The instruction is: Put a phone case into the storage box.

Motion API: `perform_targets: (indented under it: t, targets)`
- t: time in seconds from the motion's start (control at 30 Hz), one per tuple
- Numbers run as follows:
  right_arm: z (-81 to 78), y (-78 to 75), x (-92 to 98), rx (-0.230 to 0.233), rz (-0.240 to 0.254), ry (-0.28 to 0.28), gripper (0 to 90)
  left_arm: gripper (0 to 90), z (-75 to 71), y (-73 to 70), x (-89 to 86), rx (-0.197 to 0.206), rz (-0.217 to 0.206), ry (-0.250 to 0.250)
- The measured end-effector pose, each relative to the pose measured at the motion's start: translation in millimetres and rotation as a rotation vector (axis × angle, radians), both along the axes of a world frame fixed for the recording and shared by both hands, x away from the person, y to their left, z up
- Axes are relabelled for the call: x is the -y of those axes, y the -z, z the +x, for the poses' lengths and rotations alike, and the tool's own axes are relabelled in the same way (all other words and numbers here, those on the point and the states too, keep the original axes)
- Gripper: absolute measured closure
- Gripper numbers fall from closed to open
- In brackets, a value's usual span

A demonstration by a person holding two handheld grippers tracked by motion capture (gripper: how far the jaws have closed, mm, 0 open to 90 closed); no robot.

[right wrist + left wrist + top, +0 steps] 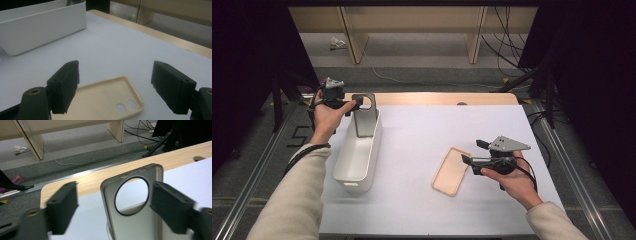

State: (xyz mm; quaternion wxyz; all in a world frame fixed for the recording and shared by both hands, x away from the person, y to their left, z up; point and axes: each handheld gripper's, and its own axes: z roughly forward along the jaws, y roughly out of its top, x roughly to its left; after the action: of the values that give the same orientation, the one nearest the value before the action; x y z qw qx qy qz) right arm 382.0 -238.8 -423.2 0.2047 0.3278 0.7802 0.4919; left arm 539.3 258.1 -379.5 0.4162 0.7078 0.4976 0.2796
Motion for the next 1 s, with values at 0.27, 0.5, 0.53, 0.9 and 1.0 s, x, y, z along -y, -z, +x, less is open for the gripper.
perform_targets:
  t: [0.27, 0.5, 0.53, 0.9, 1.0]
  targets:
    - [0.4, 0.1, 0.4, -0.003, 0.005, 0.0, 22.5, 0.0, -39.8, -21.1, 1.7, 0.046, -0.009, 0.058]
    - [0.9, 0.4, 0.4, -0.012, 0.007, -0.001, 21.7, 0.0, -96.0, -21.8, 11.0, 0.058, 0.006, 0.134]
    - [0.9, 0.6, 0.2, -0.013, 0.007, -0.001, 21.7, 0.0, -104.1, -20.4, 12.3, 0.062, 0.005, 0.142]
    - [-4.0, 0.7, 4.9, -0.014, 0.006, -0.007, 21.6, 0.3, -172.7, 6.7, 23.8, 0.071, -0.041, 0.186]
    - [-4.3, 0.0, 5.1, -0.01, 0.012, -0.005, 21.6, 0.6, -180.4, 12.4, 26.4, 0.07, -0.049, 0.195]
